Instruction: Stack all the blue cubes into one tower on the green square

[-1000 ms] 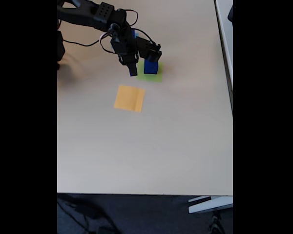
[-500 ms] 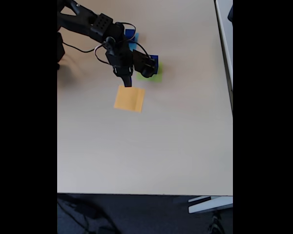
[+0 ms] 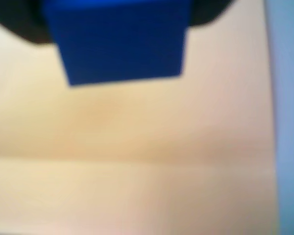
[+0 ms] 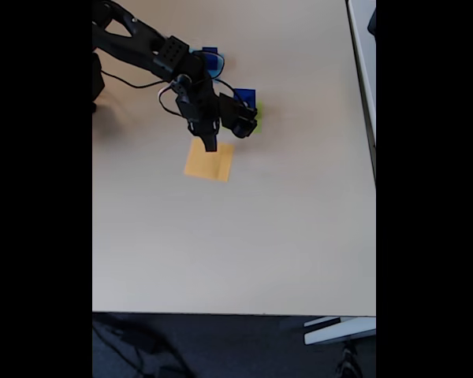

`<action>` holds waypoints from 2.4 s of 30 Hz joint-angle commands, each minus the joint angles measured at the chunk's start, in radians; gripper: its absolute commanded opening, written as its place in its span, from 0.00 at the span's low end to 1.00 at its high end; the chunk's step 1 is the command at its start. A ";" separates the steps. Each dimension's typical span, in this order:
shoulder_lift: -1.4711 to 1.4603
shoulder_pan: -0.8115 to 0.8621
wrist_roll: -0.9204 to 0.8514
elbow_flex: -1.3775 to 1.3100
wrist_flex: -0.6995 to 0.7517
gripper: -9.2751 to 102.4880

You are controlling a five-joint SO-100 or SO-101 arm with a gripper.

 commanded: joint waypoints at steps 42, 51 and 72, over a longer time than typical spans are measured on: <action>-0.129 0.015 0.009 -0.150 -0.035 0.19; -0.121 0.008 0.005 -0.149 -0.037 0.20; -0.006 -0.061 -0.054 -0.029 -0.212 0.31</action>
